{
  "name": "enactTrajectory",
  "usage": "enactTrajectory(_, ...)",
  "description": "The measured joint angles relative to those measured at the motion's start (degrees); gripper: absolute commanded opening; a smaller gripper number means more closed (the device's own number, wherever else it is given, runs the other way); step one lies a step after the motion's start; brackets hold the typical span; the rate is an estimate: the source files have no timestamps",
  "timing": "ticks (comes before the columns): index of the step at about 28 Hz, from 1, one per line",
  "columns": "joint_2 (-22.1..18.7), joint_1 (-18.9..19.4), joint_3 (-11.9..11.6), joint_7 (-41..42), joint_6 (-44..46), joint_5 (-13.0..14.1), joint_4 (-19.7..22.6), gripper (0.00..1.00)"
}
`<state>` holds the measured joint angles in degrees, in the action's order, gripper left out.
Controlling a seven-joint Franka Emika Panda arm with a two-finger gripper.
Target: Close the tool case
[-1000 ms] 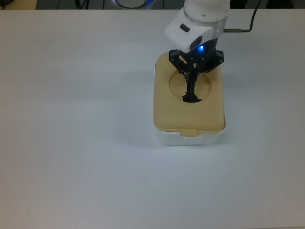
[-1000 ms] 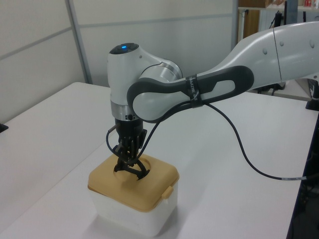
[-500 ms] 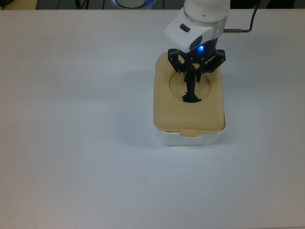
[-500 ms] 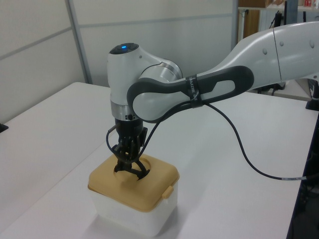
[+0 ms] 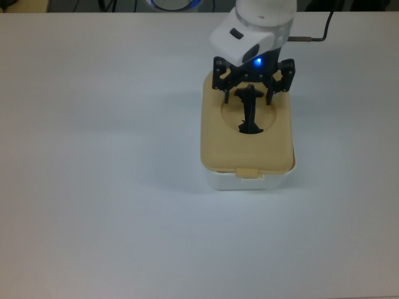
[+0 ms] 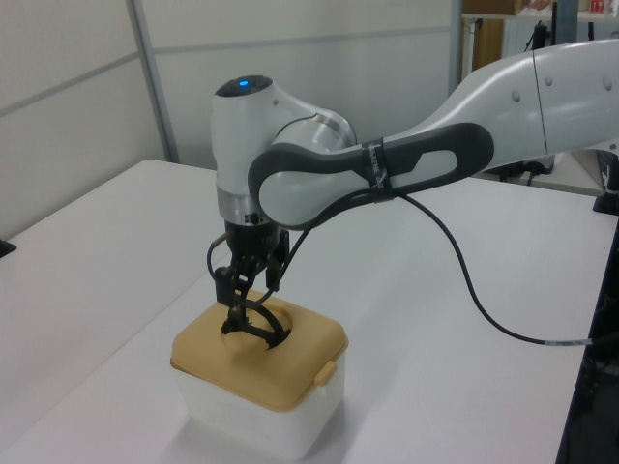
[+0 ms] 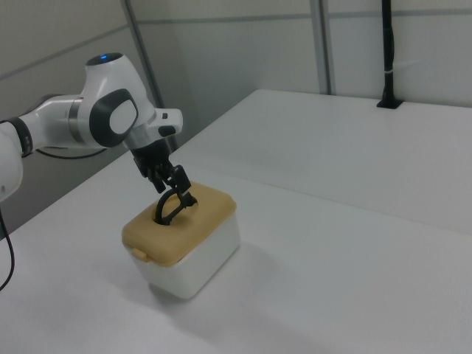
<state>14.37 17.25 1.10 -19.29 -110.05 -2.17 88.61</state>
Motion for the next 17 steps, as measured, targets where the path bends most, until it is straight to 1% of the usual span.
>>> enactTrajectory(6, -3.4, -2.3, -0.7, 2.2, 5.7, -0.4, -1.2, 1.0)
enactTrajectory(14, -9.9, -8.7, -1.3, 8.8, 12.6, -0.3, -1.5, 1.0)
enactTrajectory(17, -11.1, -10.6, -1.3, 11.3, 14.8, -0.3, -1.5, 1.0)
